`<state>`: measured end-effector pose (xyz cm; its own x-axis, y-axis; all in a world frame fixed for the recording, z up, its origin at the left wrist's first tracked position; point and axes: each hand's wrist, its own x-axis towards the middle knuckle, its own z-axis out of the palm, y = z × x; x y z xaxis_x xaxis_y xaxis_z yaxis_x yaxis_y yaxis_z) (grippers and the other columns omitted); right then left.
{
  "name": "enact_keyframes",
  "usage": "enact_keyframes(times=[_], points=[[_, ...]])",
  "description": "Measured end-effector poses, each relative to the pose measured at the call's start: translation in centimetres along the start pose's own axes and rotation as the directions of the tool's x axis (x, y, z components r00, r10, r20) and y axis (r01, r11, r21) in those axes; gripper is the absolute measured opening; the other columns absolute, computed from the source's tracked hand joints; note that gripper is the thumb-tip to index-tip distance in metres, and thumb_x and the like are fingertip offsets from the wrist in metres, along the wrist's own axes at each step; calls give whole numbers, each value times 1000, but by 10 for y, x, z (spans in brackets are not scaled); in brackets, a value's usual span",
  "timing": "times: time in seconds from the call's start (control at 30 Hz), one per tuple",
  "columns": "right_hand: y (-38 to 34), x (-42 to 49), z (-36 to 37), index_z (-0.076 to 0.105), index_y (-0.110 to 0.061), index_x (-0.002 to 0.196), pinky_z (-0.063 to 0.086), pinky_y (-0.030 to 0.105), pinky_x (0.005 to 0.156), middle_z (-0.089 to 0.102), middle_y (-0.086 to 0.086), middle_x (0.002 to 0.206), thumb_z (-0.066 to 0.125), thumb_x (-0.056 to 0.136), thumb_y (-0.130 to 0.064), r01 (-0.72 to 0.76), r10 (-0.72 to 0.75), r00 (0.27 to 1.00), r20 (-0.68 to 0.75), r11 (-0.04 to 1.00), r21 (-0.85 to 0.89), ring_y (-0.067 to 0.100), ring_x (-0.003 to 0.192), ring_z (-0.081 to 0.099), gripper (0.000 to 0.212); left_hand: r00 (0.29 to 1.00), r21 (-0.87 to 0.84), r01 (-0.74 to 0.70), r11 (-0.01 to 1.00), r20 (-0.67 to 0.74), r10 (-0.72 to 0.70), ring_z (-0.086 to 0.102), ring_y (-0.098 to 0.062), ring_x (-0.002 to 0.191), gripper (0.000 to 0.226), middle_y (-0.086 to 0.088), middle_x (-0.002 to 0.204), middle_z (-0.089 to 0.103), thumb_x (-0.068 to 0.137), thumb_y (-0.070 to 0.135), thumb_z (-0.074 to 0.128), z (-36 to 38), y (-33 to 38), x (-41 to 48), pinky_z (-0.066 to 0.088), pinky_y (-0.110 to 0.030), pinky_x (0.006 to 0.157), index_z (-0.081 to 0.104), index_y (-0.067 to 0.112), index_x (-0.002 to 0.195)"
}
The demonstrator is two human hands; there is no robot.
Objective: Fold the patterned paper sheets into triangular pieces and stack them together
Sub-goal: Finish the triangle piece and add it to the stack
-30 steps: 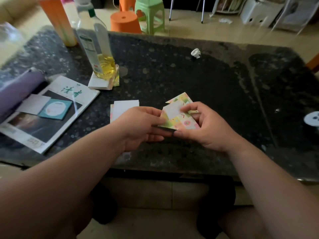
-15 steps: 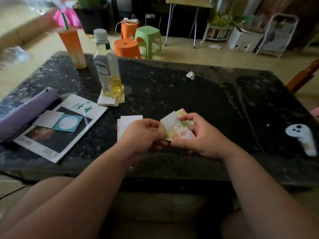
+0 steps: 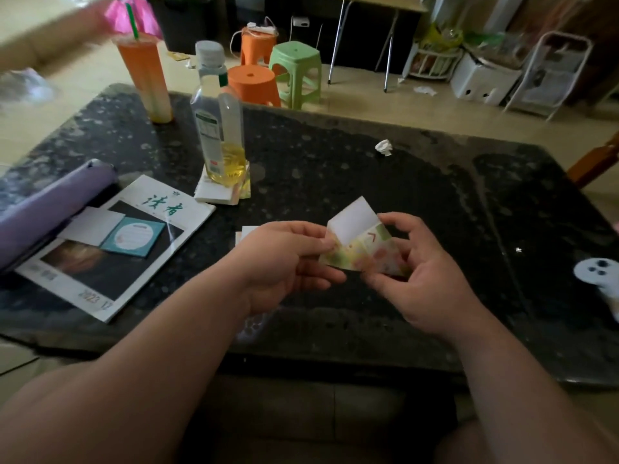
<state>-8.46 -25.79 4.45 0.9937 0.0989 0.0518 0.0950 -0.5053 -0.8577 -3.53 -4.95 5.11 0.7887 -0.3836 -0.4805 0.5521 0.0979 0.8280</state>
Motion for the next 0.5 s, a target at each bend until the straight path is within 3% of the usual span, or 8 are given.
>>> enact_keyframes(times=[0.13, 0.3, 0.37, 0.5], points=[[5, 12, -5, 36, -68, 133, 61, 30, 86, 68, -5, 121, 89, 74, -11, -16, -1, 994, 108, 989, 148, 11, 106, 73, 98, 999, 42, 32, 999, 13, -33, 72, -18, 64, 14, -11, 92, 78, 98, 8, 63, -2, 3, 5, 54, -24, 51, 67, 10, 111], [12, 26, -14, 55, -55, 131, 61, 30, 89, 67, -13, 122, 85, 69, -48, -46, 36, 985, 168, 997, 55, 4, 110, 68, 69, 995, 240, -44, 970, -81, 65, 75, -21, 72, 8, -12, 87, 78, 96, 5, 67, -3, 1, 18, 58, -29, 61, 67, 9, 103], [18, 30, -14, 56, -55, 129, 61, 28, 87, 65, -13, 124, 86, 76, -41, -72, 71, 982, 178, 997, 0, 2, 107, 68, 62, 994, 287, -66, 956, -66, 88, 75, -23, 74, 7, -14, 85, 78, 95, 2, 68, -3, 0, 23, 58, -29, 63, 67, 6, 101], [29, 33, -16, 52, -57, 126, 61, 34, 89, 66, -10, 125, 91, 75, -27, -118, 132, 966, 221, 990, -78, 7, 107, 69, 71, 997, 364, -71, 928, 4, 75, 71, -14, 70, 9, -11, 84, 77, 91, 1, 70, -4, -1, 30, 54, -24, 61, 68, 6, 98]])
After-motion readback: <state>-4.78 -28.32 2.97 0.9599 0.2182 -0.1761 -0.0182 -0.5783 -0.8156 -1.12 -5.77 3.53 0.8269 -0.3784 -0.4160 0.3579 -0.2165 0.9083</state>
